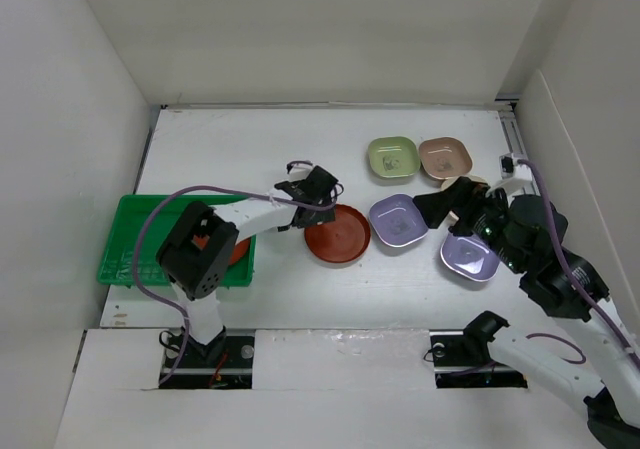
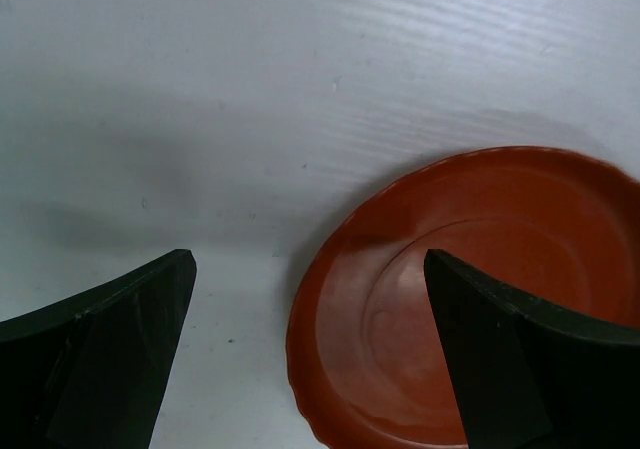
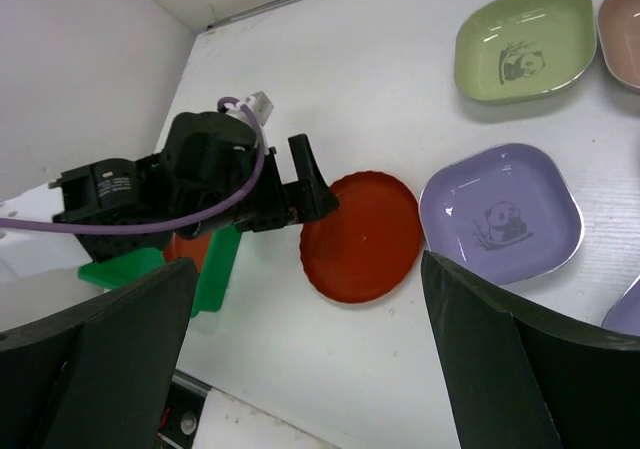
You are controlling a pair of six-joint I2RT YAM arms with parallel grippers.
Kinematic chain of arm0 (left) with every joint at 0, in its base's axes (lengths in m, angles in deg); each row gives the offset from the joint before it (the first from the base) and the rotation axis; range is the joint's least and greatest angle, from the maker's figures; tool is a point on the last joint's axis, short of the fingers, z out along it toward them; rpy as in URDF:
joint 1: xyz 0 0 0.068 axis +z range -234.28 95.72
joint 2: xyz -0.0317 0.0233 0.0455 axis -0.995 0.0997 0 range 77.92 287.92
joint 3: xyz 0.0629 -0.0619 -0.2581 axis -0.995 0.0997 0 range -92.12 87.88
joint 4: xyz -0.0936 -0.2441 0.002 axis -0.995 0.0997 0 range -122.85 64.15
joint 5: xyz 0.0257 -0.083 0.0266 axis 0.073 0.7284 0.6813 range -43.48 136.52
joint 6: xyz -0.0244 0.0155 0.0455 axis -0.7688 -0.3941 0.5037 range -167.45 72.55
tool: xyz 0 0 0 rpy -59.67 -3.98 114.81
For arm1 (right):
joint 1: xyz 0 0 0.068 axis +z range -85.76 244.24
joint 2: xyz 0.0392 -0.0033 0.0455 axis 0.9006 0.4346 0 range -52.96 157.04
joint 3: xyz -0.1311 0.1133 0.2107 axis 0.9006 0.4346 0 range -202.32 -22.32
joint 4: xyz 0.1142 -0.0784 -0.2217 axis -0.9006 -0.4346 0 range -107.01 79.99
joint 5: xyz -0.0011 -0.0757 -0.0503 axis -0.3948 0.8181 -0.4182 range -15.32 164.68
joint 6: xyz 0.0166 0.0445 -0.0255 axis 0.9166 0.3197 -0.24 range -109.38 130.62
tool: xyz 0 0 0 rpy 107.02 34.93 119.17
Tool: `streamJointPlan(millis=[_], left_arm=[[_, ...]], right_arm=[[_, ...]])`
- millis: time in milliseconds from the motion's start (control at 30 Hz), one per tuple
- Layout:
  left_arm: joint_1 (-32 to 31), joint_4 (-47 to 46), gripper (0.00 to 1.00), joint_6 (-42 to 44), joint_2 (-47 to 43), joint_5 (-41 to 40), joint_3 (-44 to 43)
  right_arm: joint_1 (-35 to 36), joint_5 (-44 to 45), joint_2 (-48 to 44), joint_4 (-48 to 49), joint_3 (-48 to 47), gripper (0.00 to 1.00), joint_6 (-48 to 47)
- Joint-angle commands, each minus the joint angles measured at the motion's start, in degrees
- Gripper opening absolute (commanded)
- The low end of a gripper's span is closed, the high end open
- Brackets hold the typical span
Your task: Place the plates into the plastic bin on the countertop
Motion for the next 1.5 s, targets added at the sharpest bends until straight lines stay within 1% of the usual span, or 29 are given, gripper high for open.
streamJointPlan(millis=[0,133,167,267,433,467,500,533,567,600,633,700,767,833,933,967,1100,1133,1200,1233,1267,1300,1333,1367,1400,1433,1467], left_arm=[[-0.2,-0.8,0.98,-3.1,0.5,0.5,2.7],[-0.2,-2.0,0.92,-4.1,0.5,1.2,6.0],[-0.2,-2.0,0.86,-4.8,0.0,1.8,7.0],[-0.2,-3.2,0.8,-5.4,-0.6,2.4,9.4],[-0.2,-3.2,0.59,-6.0,-1.2,2.5,11.2],[-0.2,-3.2,0.52,-6.5,-1.2,1.9,11.7],[-0.2,-3.2,0.49,-6.5,-1.2,1.9,11.7],[-0.2,-3.2,0.39,-6.5,-1.2,1.9,11.7],[-0.2,-3.2,0.39,-6.5,-1.2,1.9,11.7],[-0.2,-3.2,0.3,-6.5,-1.2,1.9,11.7],[-0.2,-3.2,0.28,-6.5,-1.2,1.9,11.7],[-0.2,-3.2,0.18,-6.5,-1.2,1.4,11.7],[-0.2,-1.3,0.0,-6.5,-1.2,-0.2,9.3],[-0.2,1.0,0.0,-6.5,-1.2,-1.9,7.0],[0.4,6.8,0.0,-6.5,-1.7,-6.2,-0.5],[0.4,9.2,0.0,-5.4,-2.3,-7.1,-4.8],[5.1,11.3,0.0,-2.9,-4.9,-6.6,-12.5],[8.7,11.3,0.0,-2.1,-5.5,-5.0,-13.5],[12.8,11.3,0.0,-1.6,-7.8,-3.3,-14.8],[16.9,11.3,0.0,-1.0,-9.0,-2.0,-14.8],[18.9,11.3,0.0,-1.0,-10.3,-1.4,-14.8],[20.8,11.3,0.0,-1.0,-11.8,-1.4,-12.8],[22.8,11.3,0.0,-1.0,-15.5,-0.6,-11.5],[26.6,10.2,0.0,-1.5,-17.7,0.7,-9.9],[28.6,10.2,0.0,-2.2,-19.7,1.2,-8.3],[30.6,10.2,0.0,-2.8,-23.5,1.2,-4.9],[34.2,9.6,0.0,-2.8,-25.5,1.2,-2.9]], right_arm=[[0.4,-1.3,0.0,2.3,0.4,1.0,-0.4],[0.4,-1.3,0.0,2.3,0.4,1.0,-0.4],[0.4,-1.3,0.0,2.3,0.4,1.0,-0.4],[0.4,-1.9,-0.5,2.3,0.9,1.0,-0.4],[0.4,-1.9,-0.5,2.3,1.4,1.0,0.1],[0.4,-2.5,-0.5,2.3,1.4,1.0,0.1],[0.4,-2.5,-0.5,2.8,1.4,1.0,0.1],[0.4,-2.5,-0.5,2.8,1.4,1.0,0.7],[0.4,-2.5,-0.5,2.8,1.4,1.0,0.7],[0.4,-2.5,-0.5,2.8,1.4,1.0,0.7],[0.4,-2.5,-0.5,2.8,1.4,1.0,0.7],[0.4,-2.5,-0.5,2.8,1.4,1.0,0.7],[0.4,-2.5,-0.5,2.8,1.4,1.0,0.7],[0.4,-2.5,-0.5,2.8,1.4,1.0,0.7],[0.4,-3.0,-0.5,2.8,0.9,1.0,0.7],[0.4,-3.0,-0.5,2.8,0.9,1.0,0.7],[0.4,-3.0,-0.5,2.8,0.9,1.0,0.7],[0.4,-3.0,-0.5,2.8,0.9,1.0,0.7],[0.4,-3.0,-0.5,3.4,0.4,1.0,0.7],[0.4,-3.0,-0.5,3.4,0.4,1.0,0.7],[0.4,-3.0,0.0,3.4,0.4,1.0,0.7],[0.4,-3.0,0.0,3.9,0.4,1.0,0.2],[0.4,-3.0,0.7,3.9,0.4,1.0,0.1],[0.4,-3.0,0.7,3.9,-0.1,1.0,-0.4],[0.4,-3.7,0.7,4.6,-0.1,1.0,-0.4],[0.4,-3.7,1.3,4.6,-0.1,1.0,-0.4],[0.4,-3.7,1.3,5.1,-0.1,1.0,-1.0]])
